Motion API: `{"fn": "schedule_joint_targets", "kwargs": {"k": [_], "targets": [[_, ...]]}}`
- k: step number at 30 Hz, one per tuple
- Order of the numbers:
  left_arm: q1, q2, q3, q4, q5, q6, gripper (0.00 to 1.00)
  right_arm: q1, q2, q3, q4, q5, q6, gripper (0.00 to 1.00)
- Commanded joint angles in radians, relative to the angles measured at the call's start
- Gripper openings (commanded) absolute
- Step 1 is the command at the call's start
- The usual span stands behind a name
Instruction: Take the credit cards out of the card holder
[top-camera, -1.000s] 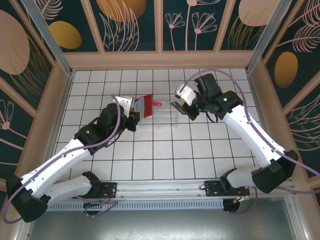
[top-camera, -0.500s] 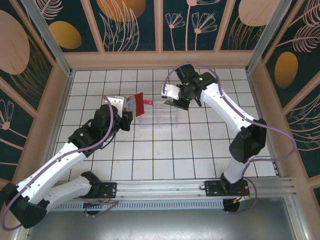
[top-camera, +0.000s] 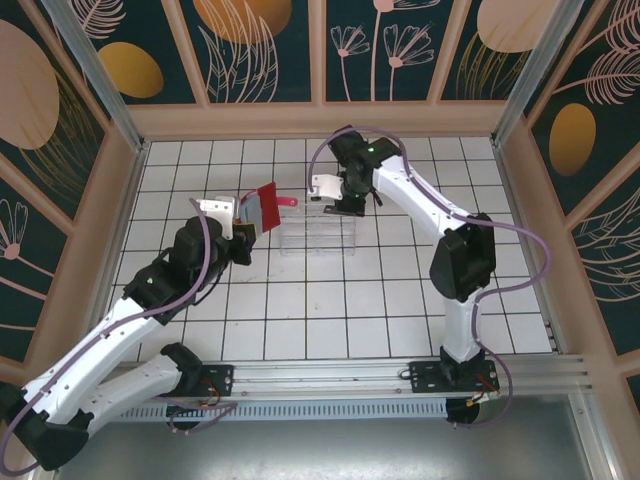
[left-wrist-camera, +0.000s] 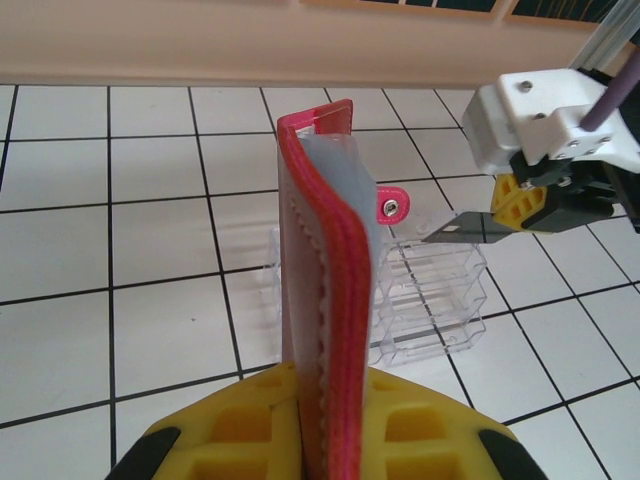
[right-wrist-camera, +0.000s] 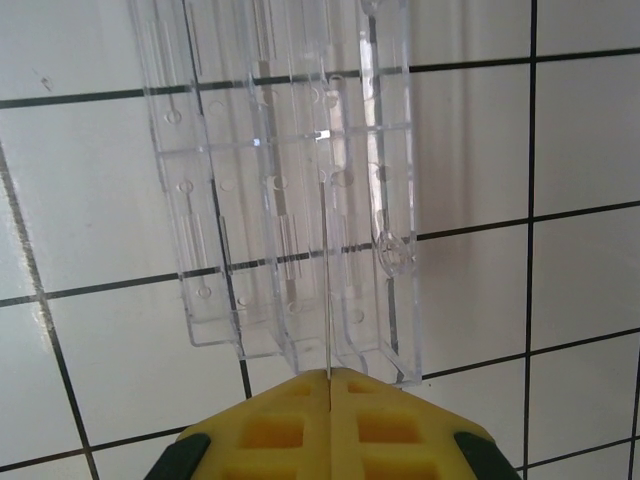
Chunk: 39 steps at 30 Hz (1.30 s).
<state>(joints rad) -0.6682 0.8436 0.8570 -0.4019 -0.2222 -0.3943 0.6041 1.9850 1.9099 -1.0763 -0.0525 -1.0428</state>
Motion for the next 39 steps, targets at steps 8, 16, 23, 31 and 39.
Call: {"fn": "schedule_joint_targets", "kwargs": {"k": [8,16,23,31,39], "targets": [[0.011,-0.029,-0.028,0.008,-0.022,-0.017,0.02,0.025,0.075,0.130,-0.051,0.013,-0.050,0.00],[0.014,-0.053,-0.030,-0.003,-0.032,-0.016,0.03,0.026,0.094,0.100,-0.040,0.037,-0.056,0.00],[0.016,-0.064,-0.040,-0.003,-0.029,-0.024,0.03,0.028,0.081,0.041,-0.026,0.046,-0.043,0.00],[0.017,-0.065,-0.039,0.004,-0.026,-0.021,0.03,0.049,0.021,0.029,-0.018,0.082,-0.045,0.00],[0.018,-0.063,-0.039,0.008,-0.021,-0.022,0.03,0.071,-0.001,0.031,-0.025,0.144,-0.035,0.00]]}}
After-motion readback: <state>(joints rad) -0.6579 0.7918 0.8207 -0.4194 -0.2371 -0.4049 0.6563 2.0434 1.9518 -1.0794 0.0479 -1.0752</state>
